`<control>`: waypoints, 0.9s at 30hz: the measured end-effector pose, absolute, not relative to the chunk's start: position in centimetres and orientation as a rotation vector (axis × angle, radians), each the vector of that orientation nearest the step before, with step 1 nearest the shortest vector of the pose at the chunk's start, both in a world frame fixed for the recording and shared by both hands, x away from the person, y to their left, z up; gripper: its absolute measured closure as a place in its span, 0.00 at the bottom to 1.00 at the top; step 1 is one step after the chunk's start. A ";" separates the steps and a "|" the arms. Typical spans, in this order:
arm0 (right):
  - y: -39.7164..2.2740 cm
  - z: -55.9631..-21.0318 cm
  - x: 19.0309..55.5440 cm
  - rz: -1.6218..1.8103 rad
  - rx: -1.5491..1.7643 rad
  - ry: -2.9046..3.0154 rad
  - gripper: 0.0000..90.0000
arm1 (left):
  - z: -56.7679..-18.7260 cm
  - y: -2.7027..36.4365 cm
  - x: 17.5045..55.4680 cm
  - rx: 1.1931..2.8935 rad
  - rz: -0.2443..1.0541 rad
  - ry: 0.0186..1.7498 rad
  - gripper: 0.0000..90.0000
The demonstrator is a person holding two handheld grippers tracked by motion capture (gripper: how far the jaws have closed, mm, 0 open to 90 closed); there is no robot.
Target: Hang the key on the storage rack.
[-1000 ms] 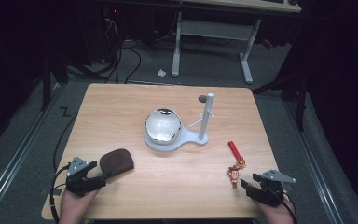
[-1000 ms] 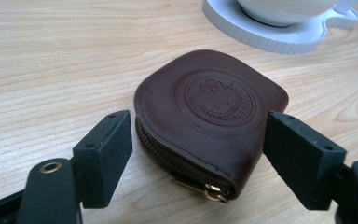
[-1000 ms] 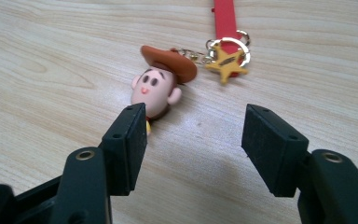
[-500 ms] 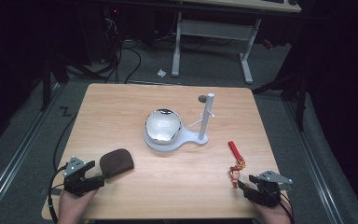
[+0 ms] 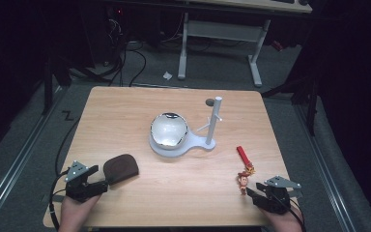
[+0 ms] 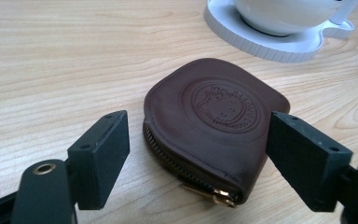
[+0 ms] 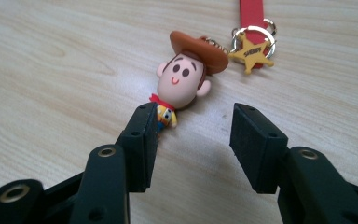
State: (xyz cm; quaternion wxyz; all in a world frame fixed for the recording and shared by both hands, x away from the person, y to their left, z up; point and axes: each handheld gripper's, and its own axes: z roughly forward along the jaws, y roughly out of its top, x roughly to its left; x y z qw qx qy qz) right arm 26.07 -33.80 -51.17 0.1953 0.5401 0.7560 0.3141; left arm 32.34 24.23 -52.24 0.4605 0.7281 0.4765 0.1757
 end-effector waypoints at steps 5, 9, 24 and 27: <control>-33.3 -51.1 26.3 0.821 1.521 2.197 0.57 | -52.2 24.1 32.4 1.796 0.419 1.159 0.24; -32.7 -50.9 26.6 0.773 1.517 2.256 0.56 | -52.2 24.1 32.4 1.794 0.412 1.150 0.25; -31.0 -49.7 27.7 0.573 1.484 2.409 0.55 | -52.3 24.1 32.6 1.794 0.378 1.138 0.25; -30.6 -49.6 28.0 0.534 1.468 2.443 0.55 | -52.3 24.1 32.6 1.794 0.377 1.137 0.25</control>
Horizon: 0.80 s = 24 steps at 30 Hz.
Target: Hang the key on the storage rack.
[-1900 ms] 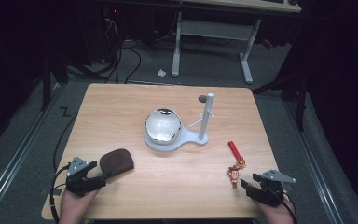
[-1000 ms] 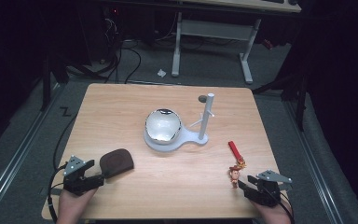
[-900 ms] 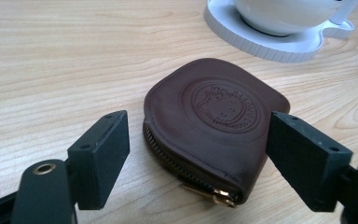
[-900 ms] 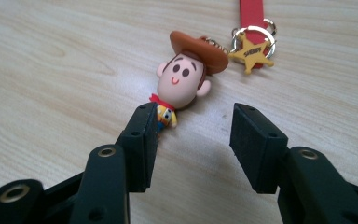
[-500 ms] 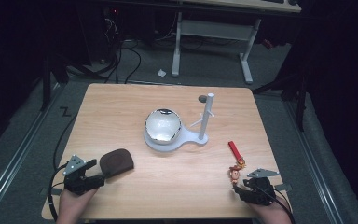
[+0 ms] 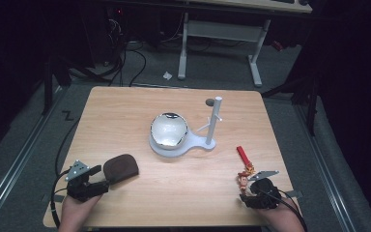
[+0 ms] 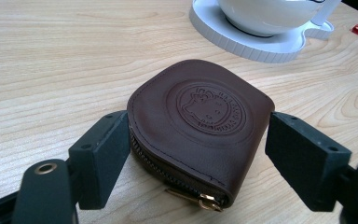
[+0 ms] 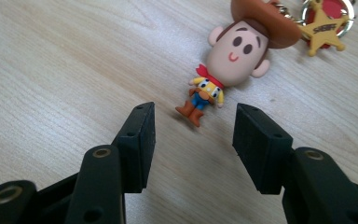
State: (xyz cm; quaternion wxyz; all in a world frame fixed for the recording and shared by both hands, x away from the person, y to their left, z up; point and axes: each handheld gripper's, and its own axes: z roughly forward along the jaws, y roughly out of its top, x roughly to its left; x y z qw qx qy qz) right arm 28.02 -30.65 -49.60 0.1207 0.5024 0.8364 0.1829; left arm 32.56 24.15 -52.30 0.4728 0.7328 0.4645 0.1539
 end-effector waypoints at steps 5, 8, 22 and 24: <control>-30.1 -49.3 28.6 0.472 1.463 2.493 0.54 | -52.3 24.1 32.6 1.797 0.375 1.136 0.25; -29.9 -48.9 29.0 0.437 1.463 2.517 0.54 | -52.4 24.1 32.6 1.799 0.374 1.135 0.25; -30.6 -47.7 30.8 0.397 1.526 2.522 0.53 | -52.5 23.9 32.9 1.814 0.363 1.129 0.25; -30.7 -47.7 31.1 0.402 1.533 2.517 0.54 | -52.5 23.8 32.8 1.818 0.365 1.128 0.25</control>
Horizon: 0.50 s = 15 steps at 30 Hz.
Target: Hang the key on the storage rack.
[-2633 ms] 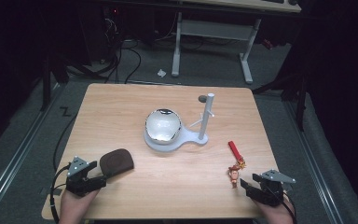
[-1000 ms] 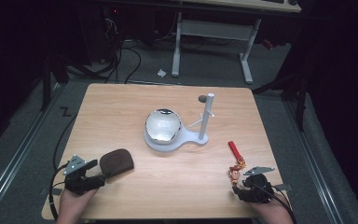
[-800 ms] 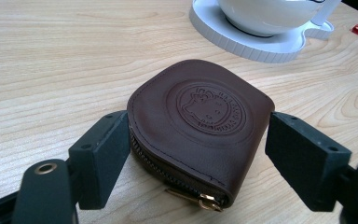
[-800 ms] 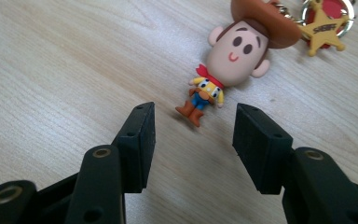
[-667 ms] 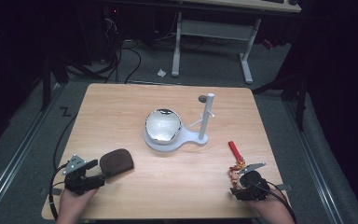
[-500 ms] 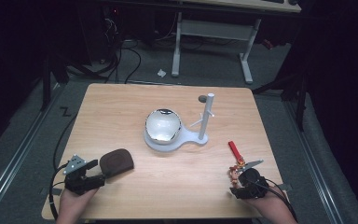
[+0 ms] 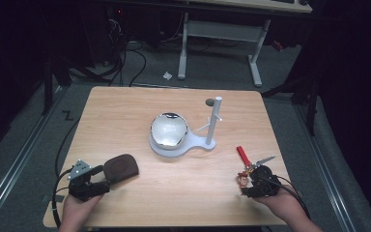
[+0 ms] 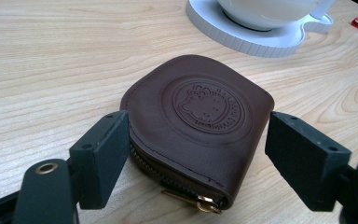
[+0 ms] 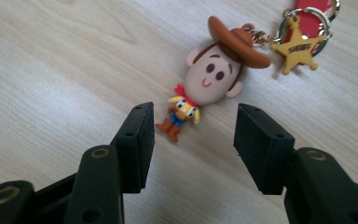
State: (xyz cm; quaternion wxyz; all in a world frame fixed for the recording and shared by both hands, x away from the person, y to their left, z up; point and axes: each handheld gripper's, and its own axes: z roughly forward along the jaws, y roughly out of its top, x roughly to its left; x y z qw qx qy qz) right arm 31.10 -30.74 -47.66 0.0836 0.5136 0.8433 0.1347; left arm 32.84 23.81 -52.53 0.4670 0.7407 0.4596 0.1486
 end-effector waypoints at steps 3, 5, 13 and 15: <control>-30.8 -47.6 31.4 0.417 1.549 2.505 0.54 | -52.5 23.9 32.8 1.816 0.362 1.128 0.25; -30.8 -47.6 31.6 0.416 1.549 2.502 0.54 | -52.5 23.9 32.8 1.816 0.360 1.130 0.25; -30.6 -46.4 32.9 0.410 1.543 2.475 0.55 | -52.6 23.9 32.9 1.820 0.357 1.131 0.25; -30.6 -46.2 33.4 0.409 1.540 2.469 0.54 | -52.6 23.9 32.9 1.821 0.356 1.132 0.25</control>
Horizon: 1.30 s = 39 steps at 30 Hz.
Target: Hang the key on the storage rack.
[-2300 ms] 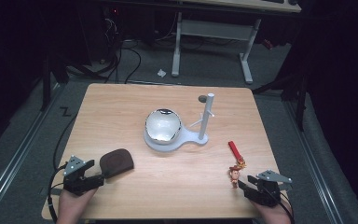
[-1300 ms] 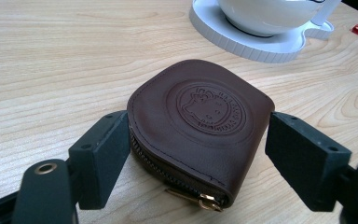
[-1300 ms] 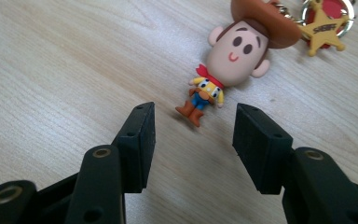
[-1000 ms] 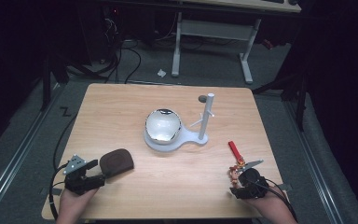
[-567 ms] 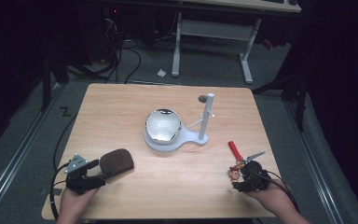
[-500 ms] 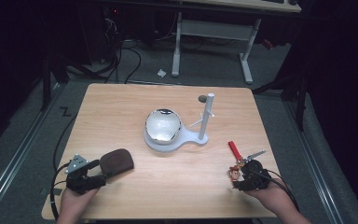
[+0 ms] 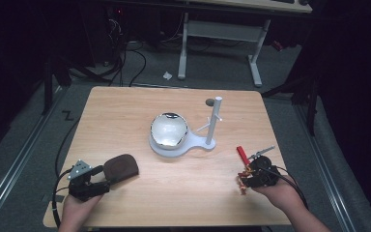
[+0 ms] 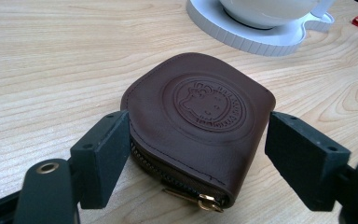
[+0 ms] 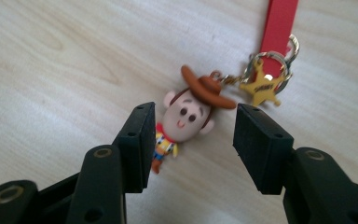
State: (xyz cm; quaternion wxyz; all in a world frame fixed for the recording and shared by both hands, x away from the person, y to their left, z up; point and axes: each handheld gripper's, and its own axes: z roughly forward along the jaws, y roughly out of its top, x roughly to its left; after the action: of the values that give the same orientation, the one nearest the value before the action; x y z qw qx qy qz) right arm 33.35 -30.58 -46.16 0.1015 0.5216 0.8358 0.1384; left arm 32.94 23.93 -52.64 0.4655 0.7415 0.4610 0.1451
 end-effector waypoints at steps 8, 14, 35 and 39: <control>-31.1 -45.4 36.3 0.385 1.548 2.416 0.65 | -52.7 23.9 33.0 1.824 0.358 1.134 0.25; -31.6 -47.2 39.1 0.287 1.605 2.398 0.70 | -52.7 24.0 33.1 1.827 0.358 1.134 0.26; -29.4 -46.8 43.4 0.284 1.521 2.367 0.83 | -53.0 24.0 33.3 1.830 0.351 1.149 0.26; -29.1 -44.1 42.9 0.361 1.502 2.343 0.83 | -52.9 23.9 33.3 1.830 0.352 1.150 0.26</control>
State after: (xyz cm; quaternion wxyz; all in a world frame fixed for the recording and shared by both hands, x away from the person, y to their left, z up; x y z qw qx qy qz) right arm 42.89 -29.13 -44.12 0.1667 0.5276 0.8233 0.1269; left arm 33.28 23.95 -52.94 0.4581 0.7429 0.4667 0.1427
